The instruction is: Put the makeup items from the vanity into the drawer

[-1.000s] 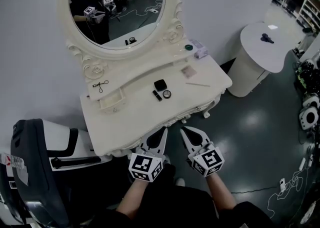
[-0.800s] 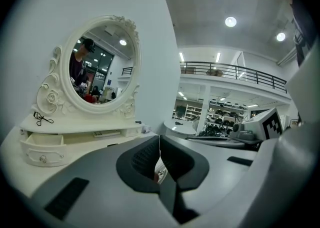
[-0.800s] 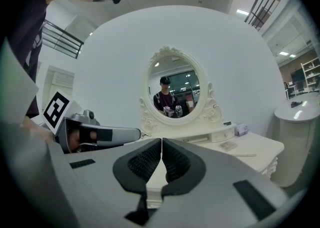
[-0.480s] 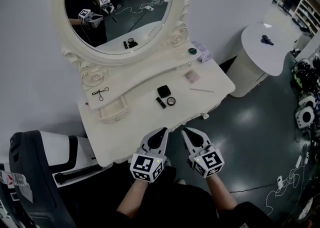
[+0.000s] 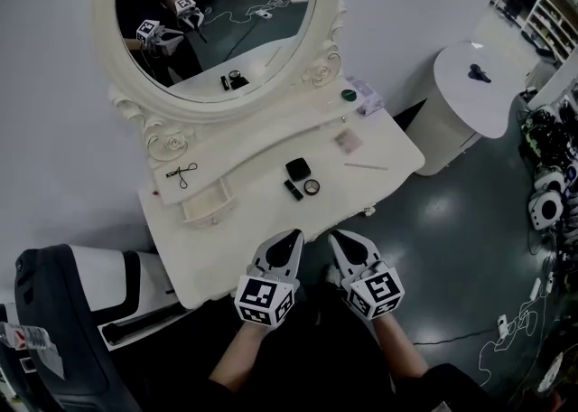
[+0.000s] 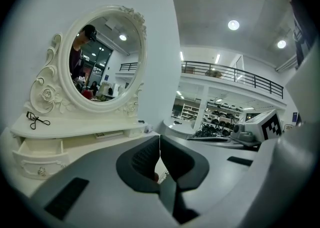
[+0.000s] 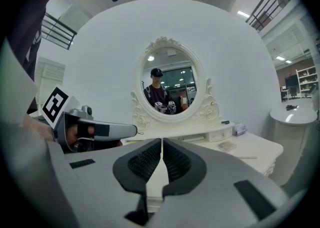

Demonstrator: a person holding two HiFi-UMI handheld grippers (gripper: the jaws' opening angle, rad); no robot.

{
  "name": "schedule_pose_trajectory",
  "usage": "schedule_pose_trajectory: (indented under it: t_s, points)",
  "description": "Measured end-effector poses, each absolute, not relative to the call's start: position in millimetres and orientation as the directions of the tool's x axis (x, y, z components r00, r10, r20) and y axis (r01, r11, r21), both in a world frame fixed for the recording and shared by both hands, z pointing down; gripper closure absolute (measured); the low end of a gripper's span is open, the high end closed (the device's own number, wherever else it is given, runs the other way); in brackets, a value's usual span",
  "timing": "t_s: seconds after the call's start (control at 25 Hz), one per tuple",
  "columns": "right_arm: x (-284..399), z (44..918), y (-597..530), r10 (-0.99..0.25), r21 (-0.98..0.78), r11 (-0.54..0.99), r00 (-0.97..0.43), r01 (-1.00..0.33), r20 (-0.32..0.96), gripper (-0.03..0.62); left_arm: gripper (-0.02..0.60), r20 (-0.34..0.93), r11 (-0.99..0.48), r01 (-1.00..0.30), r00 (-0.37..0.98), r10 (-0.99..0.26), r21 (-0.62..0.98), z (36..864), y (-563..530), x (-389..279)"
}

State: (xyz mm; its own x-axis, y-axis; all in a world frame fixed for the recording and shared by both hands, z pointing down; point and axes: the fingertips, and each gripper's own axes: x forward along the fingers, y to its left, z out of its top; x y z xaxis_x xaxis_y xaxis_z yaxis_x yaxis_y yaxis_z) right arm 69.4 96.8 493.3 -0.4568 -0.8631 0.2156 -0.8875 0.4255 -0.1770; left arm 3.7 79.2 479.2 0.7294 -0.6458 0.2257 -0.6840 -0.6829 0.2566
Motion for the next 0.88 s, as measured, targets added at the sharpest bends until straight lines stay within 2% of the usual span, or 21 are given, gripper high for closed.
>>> schedule_pose_trajectory:
  t_s: [0.88]
  points:
    - [97.1, 526.1, 12.2, -0.808, -0.215, 0.481, -0.525, -0.850, 0.267, 0.568, 0.566, 0.268, -0.617, -0.732, 0.681, -0.681, 0.289, 507.3, -3.3, 28.3]
